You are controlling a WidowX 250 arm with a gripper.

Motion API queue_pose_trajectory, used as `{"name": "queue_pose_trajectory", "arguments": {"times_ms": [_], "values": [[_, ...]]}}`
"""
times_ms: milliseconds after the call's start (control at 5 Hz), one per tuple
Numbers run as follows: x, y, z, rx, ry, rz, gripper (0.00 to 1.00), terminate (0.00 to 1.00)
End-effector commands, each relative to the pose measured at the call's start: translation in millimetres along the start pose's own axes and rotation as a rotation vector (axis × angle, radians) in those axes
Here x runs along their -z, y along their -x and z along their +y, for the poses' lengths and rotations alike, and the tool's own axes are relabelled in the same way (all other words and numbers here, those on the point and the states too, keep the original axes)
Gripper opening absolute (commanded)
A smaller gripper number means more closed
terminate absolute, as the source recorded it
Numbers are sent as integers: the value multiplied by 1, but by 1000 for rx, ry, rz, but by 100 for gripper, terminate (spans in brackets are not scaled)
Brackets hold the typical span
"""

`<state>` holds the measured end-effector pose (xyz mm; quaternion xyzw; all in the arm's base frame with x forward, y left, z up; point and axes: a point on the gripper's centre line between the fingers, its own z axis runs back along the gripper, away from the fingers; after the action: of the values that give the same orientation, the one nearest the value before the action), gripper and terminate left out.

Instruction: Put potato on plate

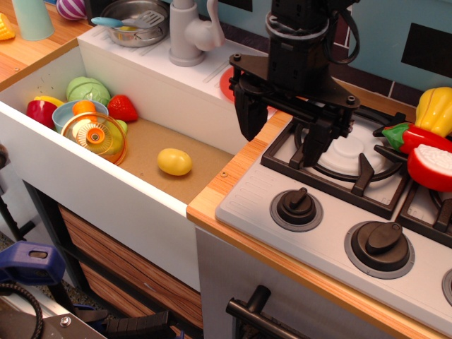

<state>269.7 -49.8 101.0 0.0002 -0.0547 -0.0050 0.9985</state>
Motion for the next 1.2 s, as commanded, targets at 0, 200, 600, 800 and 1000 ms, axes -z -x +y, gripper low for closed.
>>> {"name": "queue_pose_trajectory", "arguments": {"times_ms": [0,200,600,800,1000], "values": [[0,0,0,0,0,0,100,0],[-1,-13,42,38,-16,-4,100,0],[11,-26,103,108,-61,-26,100,0],[37,-23,120,138,-23,-36,100,0],[62,-24,137,177,-9,-72,100,0]]}}
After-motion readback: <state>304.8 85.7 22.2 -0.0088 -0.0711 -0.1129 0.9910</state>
